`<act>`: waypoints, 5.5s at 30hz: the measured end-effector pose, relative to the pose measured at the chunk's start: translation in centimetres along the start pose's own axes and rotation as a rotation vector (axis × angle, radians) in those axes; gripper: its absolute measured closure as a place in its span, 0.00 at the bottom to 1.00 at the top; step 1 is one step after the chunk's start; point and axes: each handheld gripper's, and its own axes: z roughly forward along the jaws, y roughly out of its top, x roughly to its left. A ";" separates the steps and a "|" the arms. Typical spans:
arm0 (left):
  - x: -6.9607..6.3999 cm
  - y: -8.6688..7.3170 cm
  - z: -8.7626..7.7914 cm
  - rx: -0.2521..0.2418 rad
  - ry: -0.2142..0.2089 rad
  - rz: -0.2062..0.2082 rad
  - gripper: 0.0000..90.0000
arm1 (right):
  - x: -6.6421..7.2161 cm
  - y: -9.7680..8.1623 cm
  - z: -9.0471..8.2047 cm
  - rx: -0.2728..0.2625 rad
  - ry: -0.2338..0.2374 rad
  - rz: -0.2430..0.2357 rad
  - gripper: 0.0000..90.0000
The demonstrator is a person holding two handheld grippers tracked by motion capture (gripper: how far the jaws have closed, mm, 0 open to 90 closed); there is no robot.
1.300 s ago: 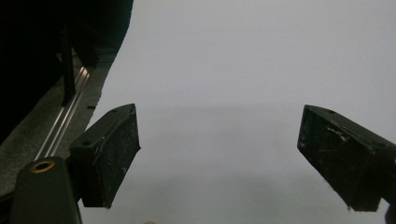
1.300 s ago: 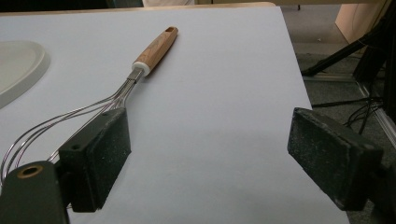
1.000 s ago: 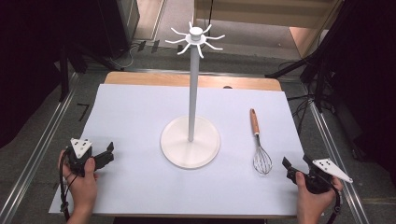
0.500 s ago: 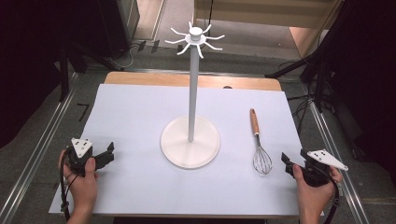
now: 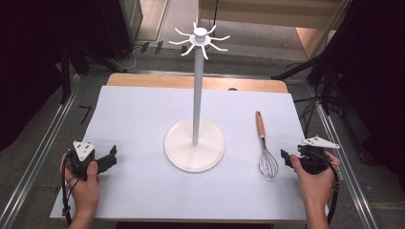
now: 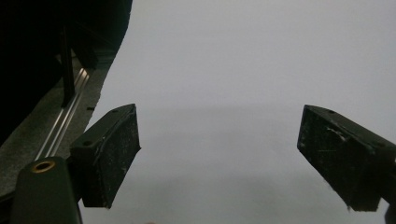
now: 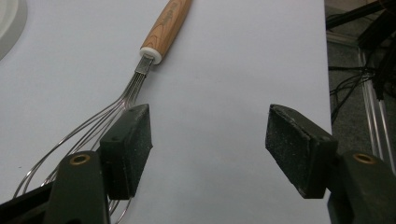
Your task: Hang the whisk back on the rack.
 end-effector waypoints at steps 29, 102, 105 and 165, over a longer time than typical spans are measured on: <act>0.0 0.0 0.0 -0.002 -0.004 -0.008 0.15 | 2.3 4.6 3.1 0.216 0.043 -0.077 0.39; 0.1 0.0 0.1 0.005 -0.008 -0.014 0.15 | 5.1 6.2 6.4 0.368 0.117 0.124 0.95; 0.1 0.0 0.1 0.005 -0.008 -0.013 0.15 | 5.2 6.2 6.0 0.339 0.136 0.130 0.95; 0.0 0.0 0.0 0.003 -0.006 -0.005 0.15 | 10.1 7.1 -4.1 -0.481 0.400 0.004 0.95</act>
